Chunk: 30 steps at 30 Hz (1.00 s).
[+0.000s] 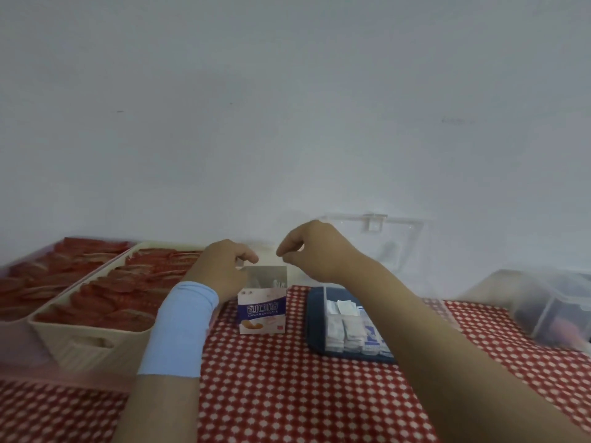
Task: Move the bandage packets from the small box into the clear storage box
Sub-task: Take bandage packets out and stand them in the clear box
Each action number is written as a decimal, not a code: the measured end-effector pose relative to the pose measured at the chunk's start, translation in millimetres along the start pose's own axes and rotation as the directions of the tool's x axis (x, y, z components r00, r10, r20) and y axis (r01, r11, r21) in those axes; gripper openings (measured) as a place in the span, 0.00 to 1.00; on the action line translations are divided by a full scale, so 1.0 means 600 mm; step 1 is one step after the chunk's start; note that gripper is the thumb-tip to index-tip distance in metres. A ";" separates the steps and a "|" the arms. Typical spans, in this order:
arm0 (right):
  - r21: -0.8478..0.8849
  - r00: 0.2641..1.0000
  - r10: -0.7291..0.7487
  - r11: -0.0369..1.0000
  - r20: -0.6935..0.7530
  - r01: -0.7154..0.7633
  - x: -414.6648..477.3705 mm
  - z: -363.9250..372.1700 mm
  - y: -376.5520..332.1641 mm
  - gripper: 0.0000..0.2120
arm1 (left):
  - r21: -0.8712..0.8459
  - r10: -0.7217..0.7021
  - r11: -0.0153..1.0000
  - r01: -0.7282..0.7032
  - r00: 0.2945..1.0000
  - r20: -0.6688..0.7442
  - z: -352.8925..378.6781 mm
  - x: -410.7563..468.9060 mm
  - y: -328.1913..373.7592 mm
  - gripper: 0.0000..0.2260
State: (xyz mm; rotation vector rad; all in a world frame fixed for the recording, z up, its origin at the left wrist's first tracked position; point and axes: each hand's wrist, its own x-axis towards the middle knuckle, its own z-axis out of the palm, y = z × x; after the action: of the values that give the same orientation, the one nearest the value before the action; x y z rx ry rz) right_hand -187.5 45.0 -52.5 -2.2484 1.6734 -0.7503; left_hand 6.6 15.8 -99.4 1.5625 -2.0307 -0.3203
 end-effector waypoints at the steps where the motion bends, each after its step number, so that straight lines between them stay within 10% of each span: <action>1: -0.041 0.999 -0.016 0.999 0.029 0.017 0.007 0.011 -0.005 0.08 | 0.001 -0.015 1.000 0.015 1.000 0.012 0.003 0.002 -0.006 0.11; 9: -0.454 0.983 -0.053 0.882 0.177 0.129 0.073 0.094 -0.024 0.11 | -0.057 -0.064 0.996 0.066 0.997 0.044 0.008 0.003 -0.025 0.18; 19: -0.558 0.970 -0.019 0.815 0.243 0.155 0.102 0.117 -0.026 0.08 | -0.090 -0.069 0.993 0.074 0.996 0.060 0.005 0.005 -0.027 0.18; 30: -0.068 0.992 -0.070 0.995 0.101 0.077 0.091 0.052 -0.013 0.03 | -0.215 -0.002 0.977 -0.003 1.000 -0.023 0.010 -0.001 -0.015 0.20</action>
State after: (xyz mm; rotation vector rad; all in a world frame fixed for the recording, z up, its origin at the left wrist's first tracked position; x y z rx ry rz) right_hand -153.0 -7.7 -60.7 -2.3663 1.6050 -0.5929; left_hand 10.6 12.8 -108.6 1.4267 -1.9086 -0.5018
